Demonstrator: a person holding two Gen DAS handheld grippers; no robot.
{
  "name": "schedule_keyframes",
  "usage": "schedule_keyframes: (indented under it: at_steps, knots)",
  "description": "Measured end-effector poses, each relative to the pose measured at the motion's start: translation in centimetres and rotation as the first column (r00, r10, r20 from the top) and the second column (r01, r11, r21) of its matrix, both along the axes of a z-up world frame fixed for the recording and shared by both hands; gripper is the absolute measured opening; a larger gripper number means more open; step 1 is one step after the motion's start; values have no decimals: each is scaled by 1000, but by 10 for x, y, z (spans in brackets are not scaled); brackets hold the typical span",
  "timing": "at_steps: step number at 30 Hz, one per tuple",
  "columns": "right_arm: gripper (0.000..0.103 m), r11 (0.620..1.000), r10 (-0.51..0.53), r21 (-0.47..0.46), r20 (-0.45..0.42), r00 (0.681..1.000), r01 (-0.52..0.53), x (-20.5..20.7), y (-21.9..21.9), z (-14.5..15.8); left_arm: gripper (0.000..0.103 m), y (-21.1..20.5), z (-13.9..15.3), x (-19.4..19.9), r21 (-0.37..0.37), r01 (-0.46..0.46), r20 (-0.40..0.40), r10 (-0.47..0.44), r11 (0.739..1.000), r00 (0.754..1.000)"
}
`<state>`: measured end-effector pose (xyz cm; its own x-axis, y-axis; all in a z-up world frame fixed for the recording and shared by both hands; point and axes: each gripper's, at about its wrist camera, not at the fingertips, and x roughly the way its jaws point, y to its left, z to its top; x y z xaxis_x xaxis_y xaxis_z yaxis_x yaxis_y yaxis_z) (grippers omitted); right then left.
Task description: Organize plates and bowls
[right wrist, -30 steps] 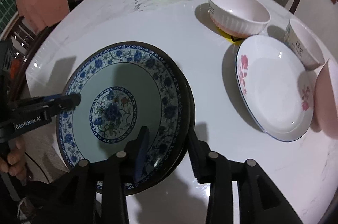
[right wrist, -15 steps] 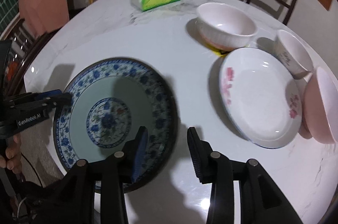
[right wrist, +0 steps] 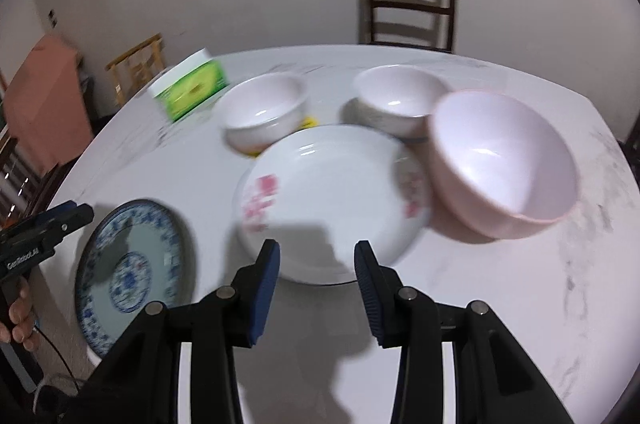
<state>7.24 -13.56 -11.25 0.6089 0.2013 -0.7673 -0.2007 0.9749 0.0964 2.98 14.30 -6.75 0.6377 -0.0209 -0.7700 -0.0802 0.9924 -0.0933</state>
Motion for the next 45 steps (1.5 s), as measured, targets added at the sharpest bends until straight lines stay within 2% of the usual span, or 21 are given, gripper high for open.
schedule_keyframes:
  at_steps: [8,12,22,28,36,39,45]
  knots:
    - [39,998,-66,11,-7,998,66,21,-41,-14,49,-44,-7,31,-85,67,15,-66,994,998]
    - [39,997,-73,32,-30,997,73,35,-47,-29,49,-60,-19,53,-141,87,-35,-93,986,995]
    - [39,997,-50,63,-58,997,54,64,-56,-49,48,-87,-49,96,-208,99,-151,-132,973,980]
    - [36,994,-45,91,-82,996,52,76,-59,-59,47,-93,-62,114,-231,89,-185,-133,969,974]
    - [32,991,-47,123,-108,993,60,86,-65,-69,41,-101,-72,128,-244,114,-213,-168,963,963]
    - [27,990,-42,131,-119,992,58,90,-65,-72,37,-100,-77,133,-257,112,-225,-172,960,959]
    - [15,985,-17,165,-135,991,39,94,-65,-73,21,-102,-81,139,-267,134,-236,-200,954,951]
